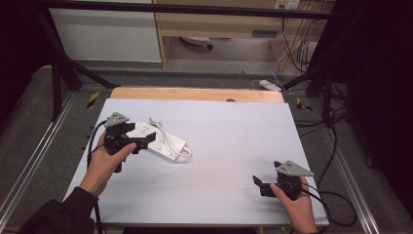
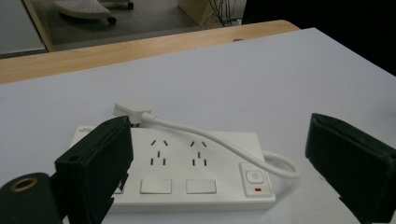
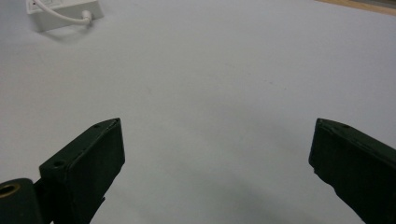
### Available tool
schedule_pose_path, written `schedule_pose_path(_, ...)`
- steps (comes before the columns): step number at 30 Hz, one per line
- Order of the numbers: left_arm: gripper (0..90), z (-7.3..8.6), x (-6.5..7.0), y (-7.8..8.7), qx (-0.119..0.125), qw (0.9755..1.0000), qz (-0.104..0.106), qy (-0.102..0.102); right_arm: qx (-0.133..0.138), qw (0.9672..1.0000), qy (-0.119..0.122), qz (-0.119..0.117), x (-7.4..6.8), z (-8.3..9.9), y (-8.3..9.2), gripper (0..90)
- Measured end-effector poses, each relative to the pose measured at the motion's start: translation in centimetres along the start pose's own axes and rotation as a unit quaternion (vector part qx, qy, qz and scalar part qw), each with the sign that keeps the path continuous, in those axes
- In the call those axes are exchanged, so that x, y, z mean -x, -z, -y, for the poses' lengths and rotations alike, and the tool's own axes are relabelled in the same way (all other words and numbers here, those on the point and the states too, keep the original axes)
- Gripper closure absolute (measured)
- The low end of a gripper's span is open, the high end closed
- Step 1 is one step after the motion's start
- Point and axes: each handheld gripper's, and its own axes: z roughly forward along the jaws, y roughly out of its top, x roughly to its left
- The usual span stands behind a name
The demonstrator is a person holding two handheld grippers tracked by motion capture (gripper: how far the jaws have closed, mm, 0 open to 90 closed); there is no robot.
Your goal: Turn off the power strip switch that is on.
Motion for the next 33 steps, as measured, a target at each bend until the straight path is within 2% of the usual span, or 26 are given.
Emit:
schedule_pose_path(12, 7.9, -0.2, 0.0, -1.2, -0.010, 0.9998, -0.009, -0.013, 0.000, 1.0000, -0.001, 0.004, 0.0, 0.0, 0.1, 4.0)
schedule_pose_path(26, 9.5, -0.3, -1.0, -2.4, -0.013, 0.9996, -0.024, 0.001, -0.005, 1.0000, 0.000, 0.003, 0.0, 0.0, 0.0, 4.0)
schedule_pose_path(33, 11.2, -0.2, -1.5, -2.8, -0.020, 0.9993, -0.031, -0.002, -0.007, 1.0000, 0.002, 0.002, 0.0, 0.0, -0.1, 4.0)
